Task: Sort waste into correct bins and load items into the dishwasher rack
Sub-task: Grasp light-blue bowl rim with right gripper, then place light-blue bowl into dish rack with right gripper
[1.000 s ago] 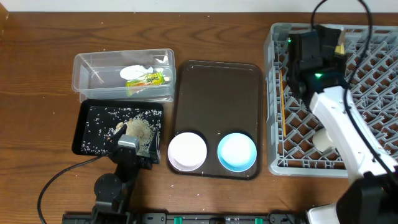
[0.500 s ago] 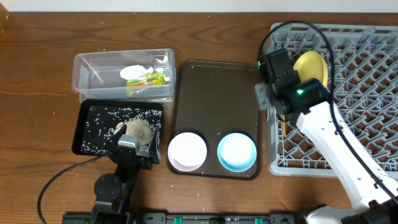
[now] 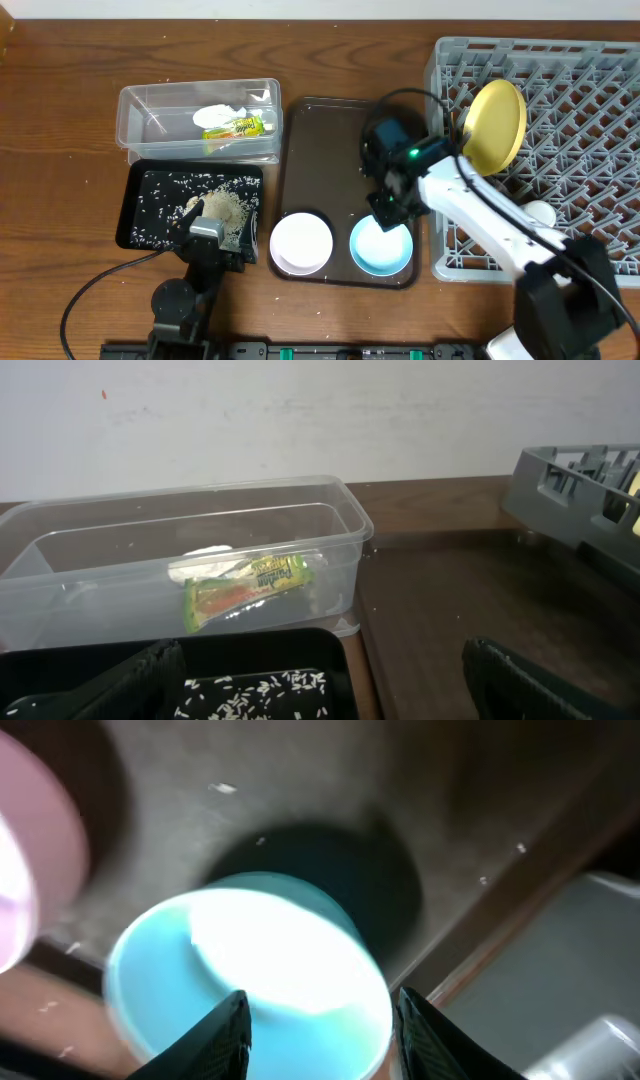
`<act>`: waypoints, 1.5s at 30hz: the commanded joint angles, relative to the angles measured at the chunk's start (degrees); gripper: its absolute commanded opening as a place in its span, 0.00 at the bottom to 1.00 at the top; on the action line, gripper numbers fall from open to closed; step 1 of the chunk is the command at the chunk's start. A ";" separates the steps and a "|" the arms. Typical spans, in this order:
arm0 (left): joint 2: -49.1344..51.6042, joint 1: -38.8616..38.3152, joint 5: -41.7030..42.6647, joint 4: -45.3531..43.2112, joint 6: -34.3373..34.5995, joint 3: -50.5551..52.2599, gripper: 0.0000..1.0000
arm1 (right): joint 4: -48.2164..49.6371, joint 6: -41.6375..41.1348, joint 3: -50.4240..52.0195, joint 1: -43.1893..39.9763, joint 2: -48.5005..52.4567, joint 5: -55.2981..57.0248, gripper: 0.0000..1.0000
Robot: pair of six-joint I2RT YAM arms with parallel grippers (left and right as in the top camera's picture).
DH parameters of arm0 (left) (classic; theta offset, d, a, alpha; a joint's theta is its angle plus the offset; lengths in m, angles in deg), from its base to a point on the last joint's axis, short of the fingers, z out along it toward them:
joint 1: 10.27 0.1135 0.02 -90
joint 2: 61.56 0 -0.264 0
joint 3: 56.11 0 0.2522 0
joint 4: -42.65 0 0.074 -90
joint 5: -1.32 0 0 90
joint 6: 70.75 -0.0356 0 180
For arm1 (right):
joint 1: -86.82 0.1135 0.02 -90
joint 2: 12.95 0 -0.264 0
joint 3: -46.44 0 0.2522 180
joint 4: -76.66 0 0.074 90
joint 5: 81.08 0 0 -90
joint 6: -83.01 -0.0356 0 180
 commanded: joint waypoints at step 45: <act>-0.33 0.24 0.61 0.81 -0.76 1.53 0.91 | 7.91 -19.67 -6.64 -38.64 -7.65 68.61 0.01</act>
